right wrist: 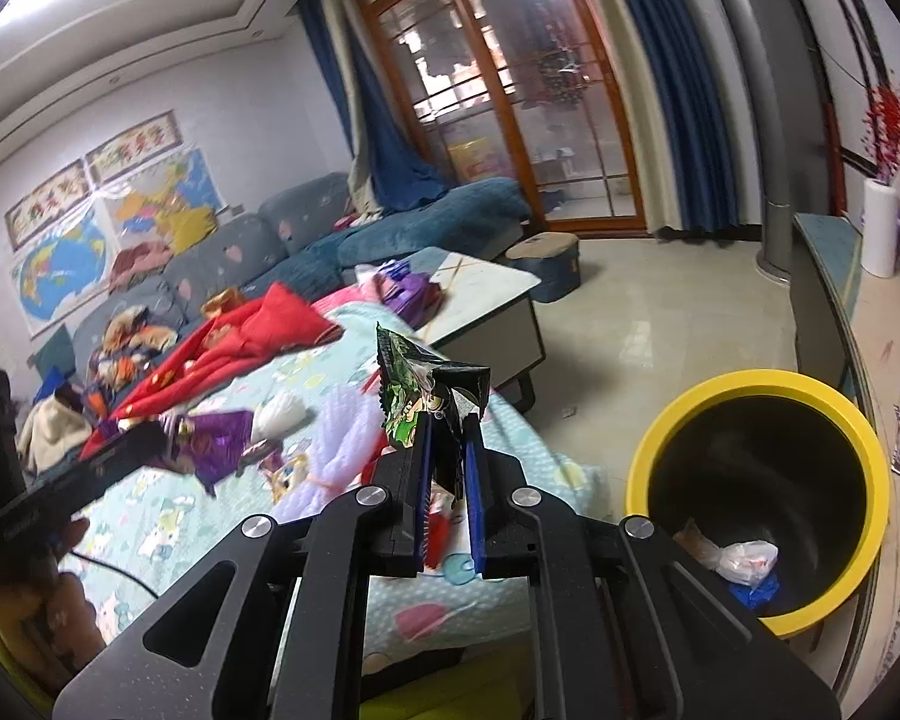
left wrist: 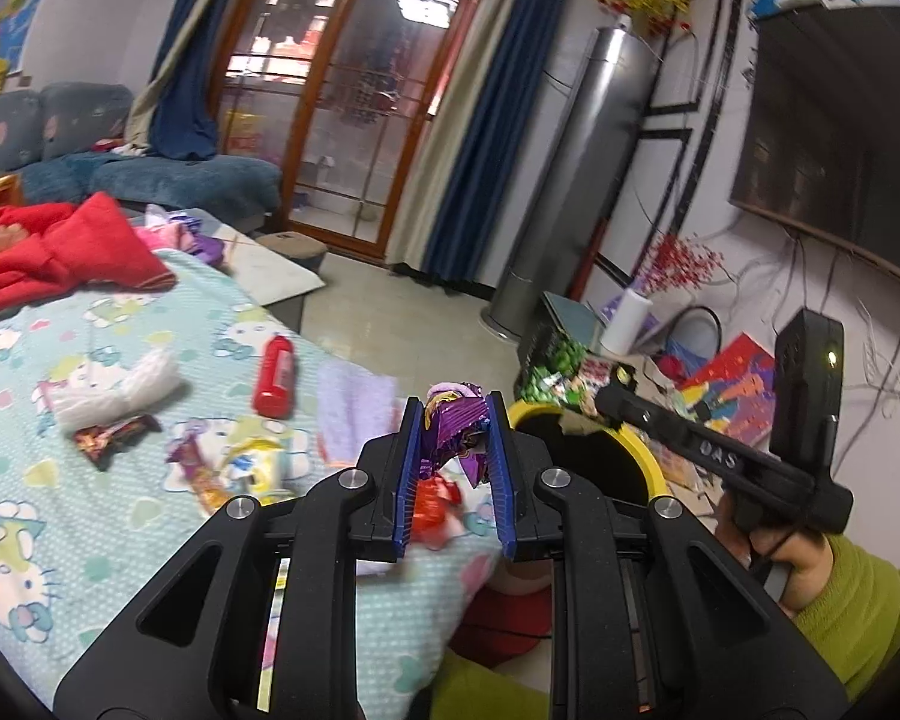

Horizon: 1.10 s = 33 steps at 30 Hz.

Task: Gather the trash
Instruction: 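Carry the green packet and purple wrapper over the yellow bin with both tools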

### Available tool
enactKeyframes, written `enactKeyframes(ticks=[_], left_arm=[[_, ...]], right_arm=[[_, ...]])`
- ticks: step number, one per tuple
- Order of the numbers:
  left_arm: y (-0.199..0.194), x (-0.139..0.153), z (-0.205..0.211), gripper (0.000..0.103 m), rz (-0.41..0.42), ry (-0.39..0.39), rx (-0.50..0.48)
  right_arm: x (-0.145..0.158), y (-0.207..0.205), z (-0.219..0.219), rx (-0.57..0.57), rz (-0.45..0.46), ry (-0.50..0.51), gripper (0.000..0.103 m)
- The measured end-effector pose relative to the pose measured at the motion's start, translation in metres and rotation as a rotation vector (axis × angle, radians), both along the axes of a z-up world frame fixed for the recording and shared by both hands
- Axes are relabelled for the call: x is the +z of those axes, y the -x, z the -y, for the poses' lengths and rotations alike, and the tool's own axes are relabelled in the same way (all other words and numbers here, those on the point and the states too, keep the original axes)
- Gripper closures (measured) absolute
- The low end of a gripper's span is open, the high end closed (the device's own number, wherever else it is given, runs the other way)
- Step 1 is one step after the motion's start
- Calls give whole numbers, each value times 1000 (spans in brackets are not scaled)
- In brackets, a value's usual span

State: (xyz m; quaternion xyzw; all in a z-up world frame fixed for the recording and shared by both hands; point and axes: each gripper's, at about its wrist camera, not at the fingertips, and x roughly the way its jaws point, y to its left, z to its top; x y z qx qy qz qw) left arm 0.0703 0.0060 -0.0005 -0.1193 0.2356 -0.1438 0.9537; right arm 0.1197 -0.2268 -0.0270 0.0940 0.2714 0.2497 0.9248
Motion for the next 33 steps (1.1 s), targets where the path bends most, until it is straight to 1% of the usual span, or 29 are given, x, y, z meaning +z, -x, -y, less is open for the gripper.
enactKeyframes(ticks=[7, 13, 17, 26, 33], left_arm=[[-11, -4, 30, 88, -7, -32, -68], [-21, -11, 53, 88, -20, -58, -115], [-29, -17, 73, 88, -27, -85, -153], [-47, -31, 111, 88, -47, -141, -212], [-64, -43, 130, 88, -81, -160, -241]], right_arm=[[-8, -13, 32, -115, -21, -9, 93], [-23, -22, 62, -224, -70, -13, 93], [-33, -26, 77, -278, -100, -15, 93], [-51, -32, 109, -368, -141, -14, 93], [-67, -39, 130, -413, -178, -12, 93]])
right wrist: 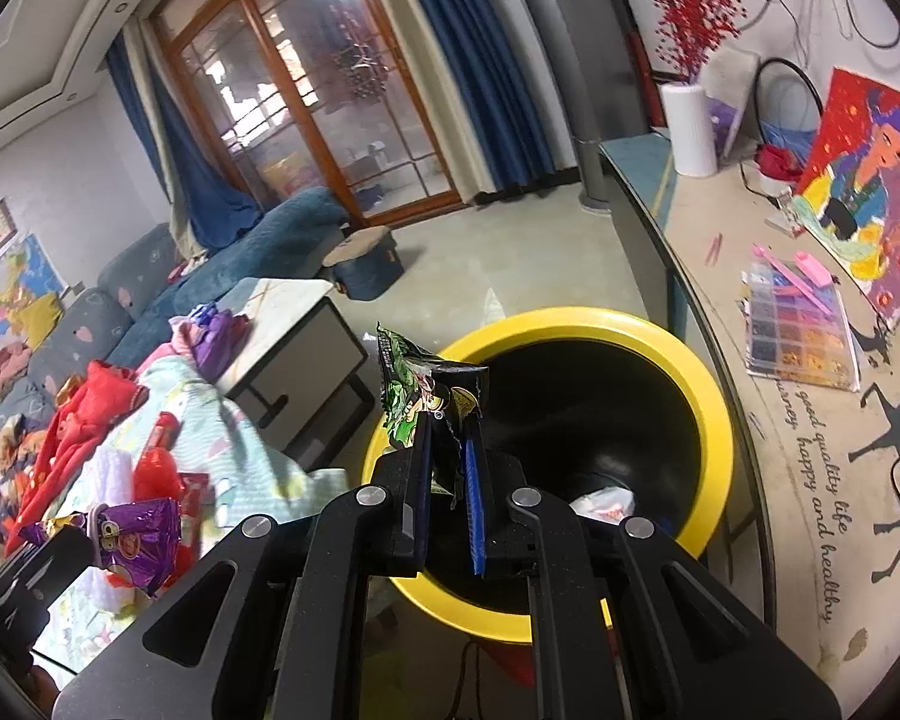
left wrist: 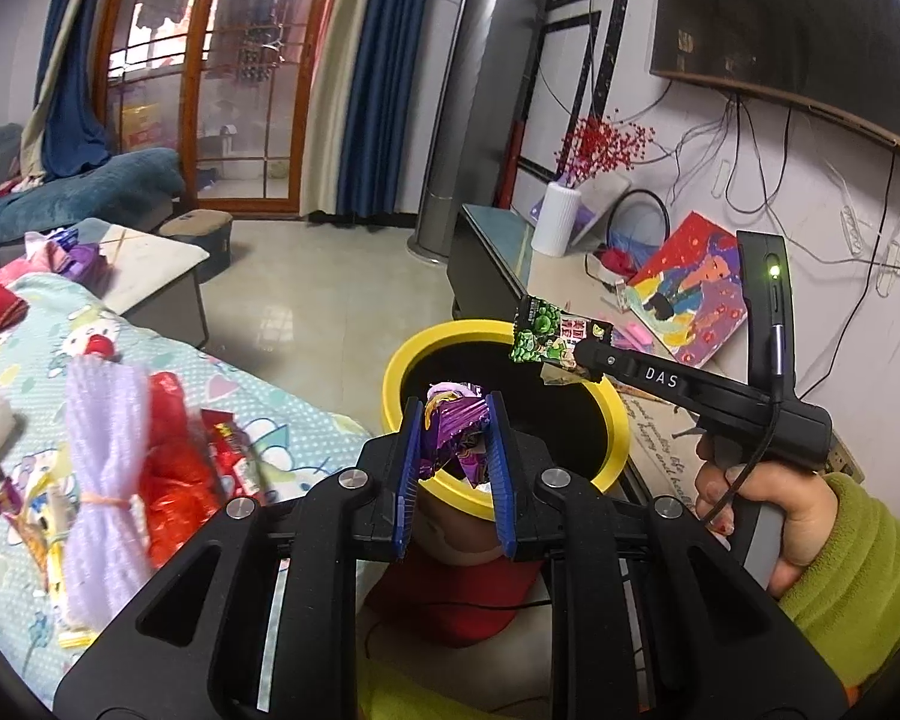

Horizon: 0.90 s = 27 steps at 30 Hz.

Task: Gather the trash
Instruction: 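Carry the green packet and purple wrapper over the yellow bin with both tools, then open both tools to drop the packet and wrapper into the bin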

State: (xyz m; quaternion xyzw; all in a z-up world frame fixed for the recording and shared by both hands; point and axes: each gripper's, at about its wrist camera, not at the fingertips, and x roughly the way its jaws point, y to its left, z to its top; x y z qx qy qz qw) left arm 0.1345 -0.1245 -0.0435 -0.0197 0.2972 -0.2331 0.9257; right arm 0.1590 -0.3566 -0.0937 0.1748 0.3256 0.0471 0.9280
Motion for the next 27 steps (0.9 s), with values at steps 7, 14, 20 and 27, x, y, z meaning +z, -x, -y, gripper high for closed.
enactKeyframes(ticks=[7, 14, 20, 27], left_arm=[[-16, -9, 14, 88, -20, -13, -14], [-37, -21, 30, 88, -62, -10, -22], [-59, -42, 52, 88, -140, -12, -45], [-77, -58, 66, 88, -196, -15, -51]], right_arm=[[-15, -5, 9, -12, -38, -2, 93], [-27, -8, 18, -35, -70, 13, 93], [-40, -12, 31, -59, -114, -2, 92], [-55, -15, 41, -77, -157, -29, 90]])
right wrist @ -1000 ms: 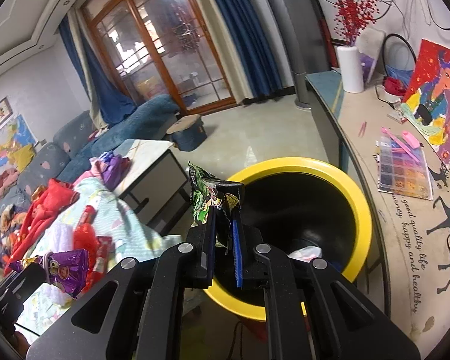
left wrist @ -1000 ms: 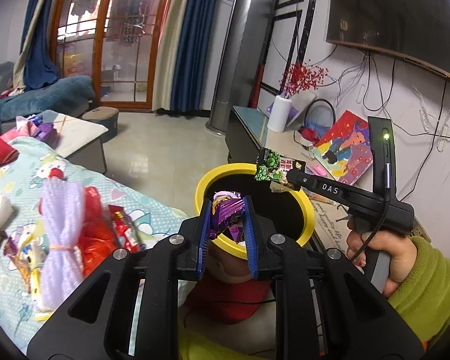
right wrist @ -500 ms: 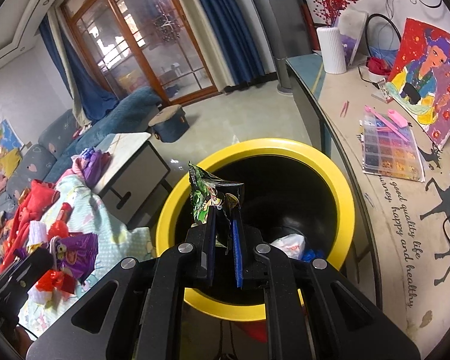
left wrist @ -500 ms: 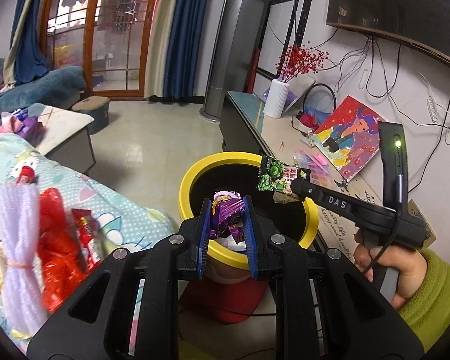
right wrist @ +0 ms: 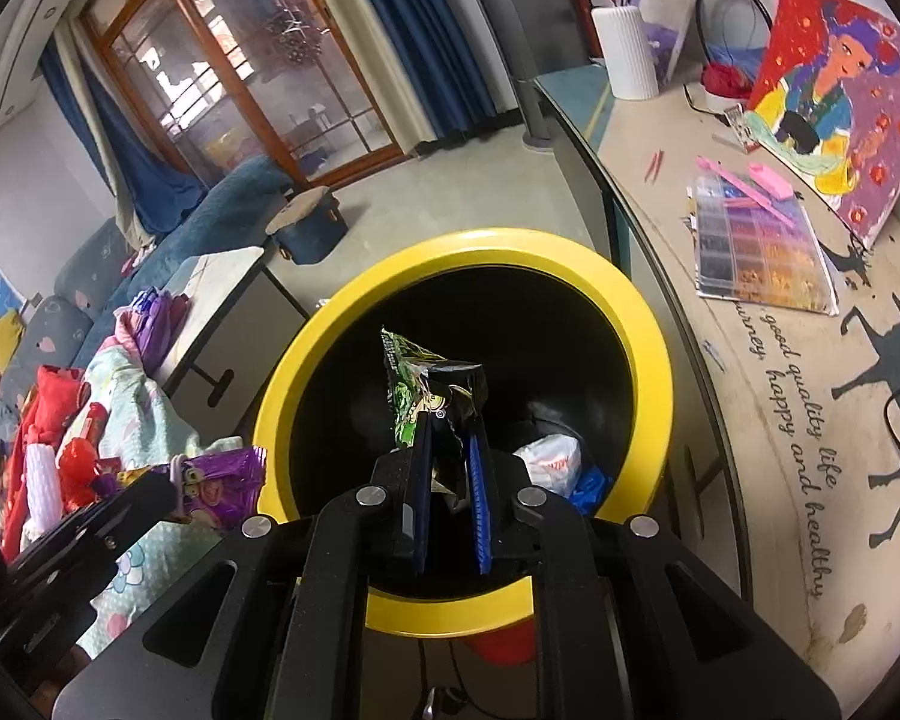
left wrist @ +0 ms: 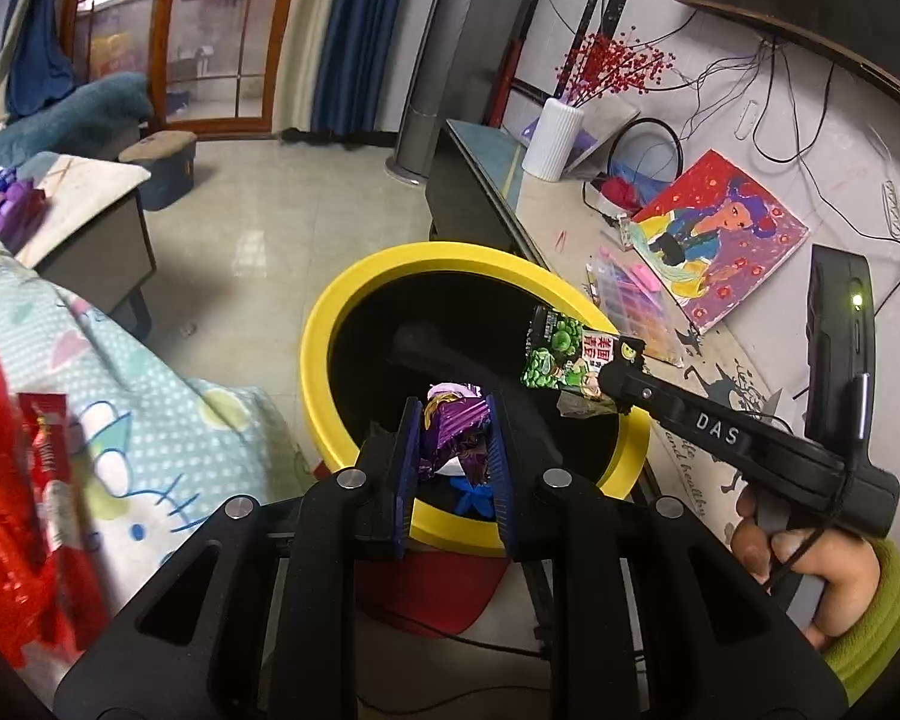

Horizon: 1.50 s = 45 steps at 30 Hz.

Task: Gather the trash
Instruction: 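Open both tools to drop the packet and wrapper into the bin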

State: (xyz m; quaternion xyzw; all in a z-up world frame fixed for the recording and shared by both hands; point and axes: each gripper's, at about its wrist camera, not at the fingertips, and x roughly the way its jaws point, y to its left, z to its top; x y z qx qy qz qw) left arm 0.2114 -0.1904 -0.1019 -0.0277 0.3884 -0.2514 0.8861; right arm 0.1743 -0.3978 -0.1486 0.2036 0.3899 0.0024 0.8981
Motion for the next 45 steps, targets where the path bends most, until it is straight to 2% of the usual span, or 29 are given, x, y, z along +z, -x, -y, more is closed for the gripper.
enactKeyframes(ticks=[3, 4, 5, 9, 10, 12, 14, 17, 19, 31, 45], left_arm=[[-4, -2, 3, 85, -5, 1, -1], [-4, -2, 4, 79, -5, 3, 0], [-5, -2, 4, 68, -4, 4, 5], [1, 0, -1, 58, 9, 13, 24], [2, 2, -2, 50, 18, 8, 35], [6, 7, -8, 43, 35, 14, 52], [10, 13, -14, 30, 57, 16, 68], [17, 23, -24, 16, 92, 25, 98], [20, 29, -29, 11, 110, 26, 114], [52, 66, -79, 11, 248, 44, 271], [80, 85, -131, 11, 306, 47, 408]], right_arm=[[-3, 1, 4, -13, -6, -11, 85], [-4, 1, 5, -14, -8, -15, 81], [-5, 2, 5, -18, -9, -16, 78], [-4, 2, 8, -27, -8, -24, 72], [-4, 3, 8, -29, -7, -24, 69], [-3, 3, 8, -30, -3, -28, 67], [0, 5, 6, -28, 8, -24, 64], [9, 7, 2, -24, 28, -22, 61], [16, 8, -2, -16, 45, -18, 61], [60, 23, -45, 83, 161, 35, 50], [89, 45, -107, 241, 269, 119, 47]])
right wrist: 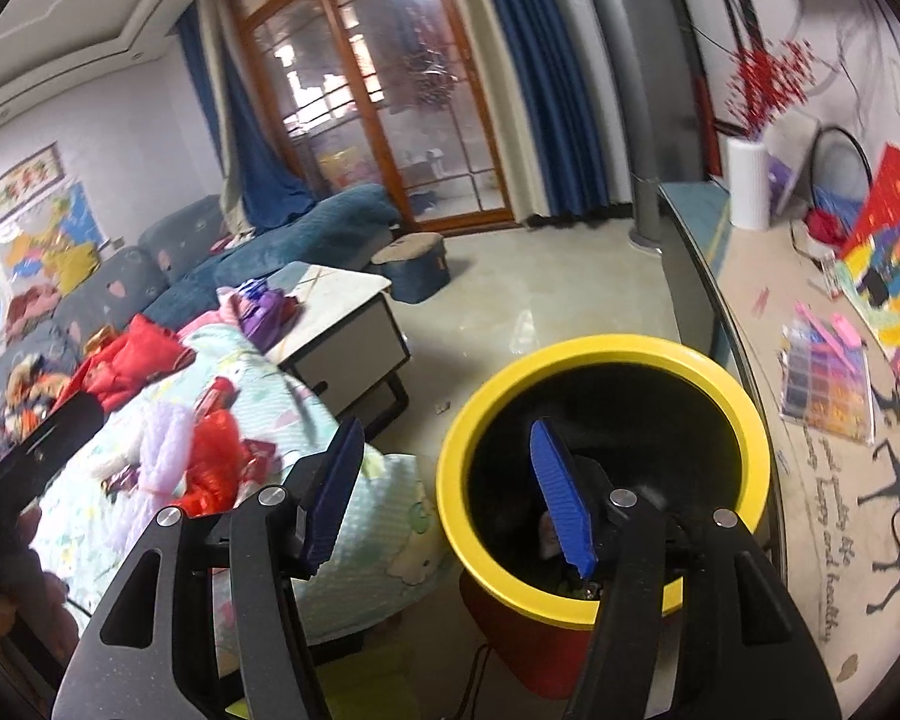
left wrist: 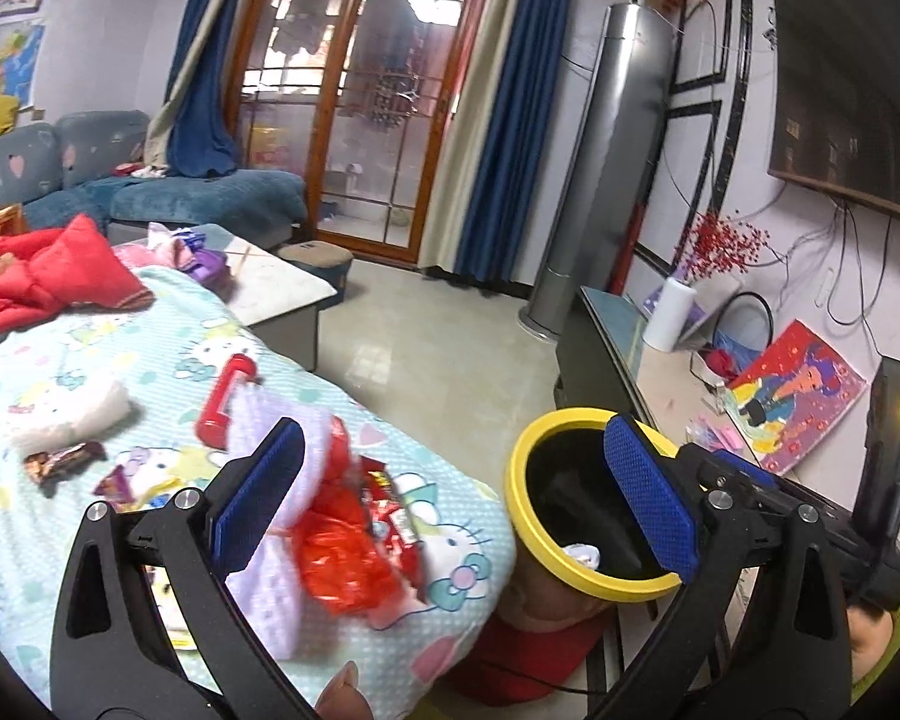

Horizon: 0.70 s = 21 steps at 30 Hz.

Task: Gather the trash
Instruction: 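Open both tools to drop the packet and wrapper into the bin, then move both tools back to the bed toward the white mesh net and red bag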

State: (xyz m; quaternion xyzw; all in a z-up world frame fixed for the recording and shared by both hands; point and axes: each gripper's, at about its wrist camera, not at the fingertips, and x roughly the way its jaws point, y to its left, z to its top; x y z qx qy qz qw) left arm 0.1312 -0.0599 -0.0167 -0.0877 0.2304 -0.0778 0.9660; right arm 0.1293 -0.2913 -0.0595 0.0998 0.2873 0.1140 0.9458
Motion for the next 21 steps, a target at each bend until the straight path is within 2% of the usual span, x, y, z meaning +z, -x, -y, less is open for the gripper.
enactKeyframes(ticks=[13, 21], left_arm=[[14, -3, -50, 11, -8, 35, 120], [22, -10, -87, 11, -38, 62, 180]], right_arm=[[13, 26, -62, 199, 71, 104, 44], [10, 36, -95, 300, 71, 156, 44]])
